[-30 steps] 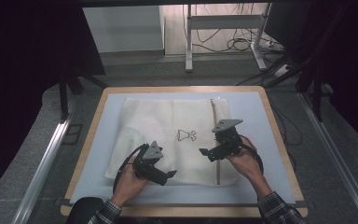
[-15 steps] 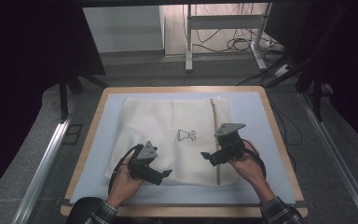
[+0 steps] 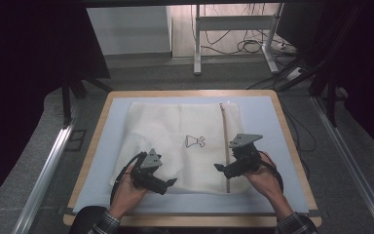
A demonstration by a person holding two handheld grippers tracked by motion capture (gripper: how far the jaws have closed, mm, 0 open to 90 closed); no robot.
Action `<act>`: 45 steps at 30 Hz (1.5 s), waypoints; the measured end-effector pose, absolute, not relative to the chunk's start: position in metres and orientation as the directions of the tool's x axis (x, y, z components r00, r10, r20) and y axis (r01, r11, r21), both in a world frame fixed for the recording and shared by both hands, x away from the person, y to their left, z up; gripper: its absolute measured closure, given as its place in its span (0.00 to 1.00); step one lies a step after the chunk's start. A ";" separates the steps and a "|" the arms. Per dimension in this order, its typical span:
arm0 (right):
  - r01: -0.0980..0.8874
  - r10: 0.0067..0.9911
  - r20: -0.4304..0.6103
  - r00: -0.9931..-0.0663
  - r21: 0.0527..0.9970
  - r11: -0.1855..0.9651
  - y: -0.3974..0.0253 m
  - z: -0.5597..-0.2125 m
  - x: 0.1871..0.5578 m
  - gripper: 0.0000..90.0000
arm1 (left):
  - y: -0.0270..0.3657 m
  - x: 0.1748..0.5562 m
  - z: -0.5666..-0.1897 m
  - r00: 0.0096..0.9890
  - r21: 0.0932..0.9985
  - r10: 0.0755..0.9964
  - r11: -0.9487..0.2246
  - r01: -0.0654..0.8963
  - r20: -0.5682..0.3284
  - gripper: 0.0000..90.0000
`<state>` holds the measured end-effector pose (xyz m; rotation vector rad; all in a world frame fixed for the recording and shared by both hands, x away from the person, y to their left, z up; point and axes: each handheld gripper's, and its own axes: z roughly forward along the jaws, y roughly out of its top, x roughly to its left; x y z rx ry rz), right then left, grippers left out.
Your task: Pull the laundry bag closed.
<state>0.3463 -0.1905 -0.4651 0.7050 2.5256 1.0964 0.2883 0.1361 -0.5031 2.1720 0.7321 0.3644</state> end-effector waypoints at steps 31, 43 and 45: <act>0.304 0.569 -0.072 -0.819 0.786 0.538 -0.215 -0.463 0.316 0.00 | 0.143 0.274 -0.501 0.785 0.769 0.619 -0.522 0.369 0.043 0.02; 0.308 0.581 -0.067 -0.811 0.796 0.521 -0.226 -0.464 0.307 0.00 | 0.146 0.270 -0.501 0.776 0.769 0.629 -0.519 0.374 0.047 0.01; 0.312 0.584 -0.062 -0.809 0.797 0.517 -0.228 -0.464 0.305 0.00 | 0.147 0.269 -0.500 0.774 0.770 0.631 -0.517 0.373 0.049 0.01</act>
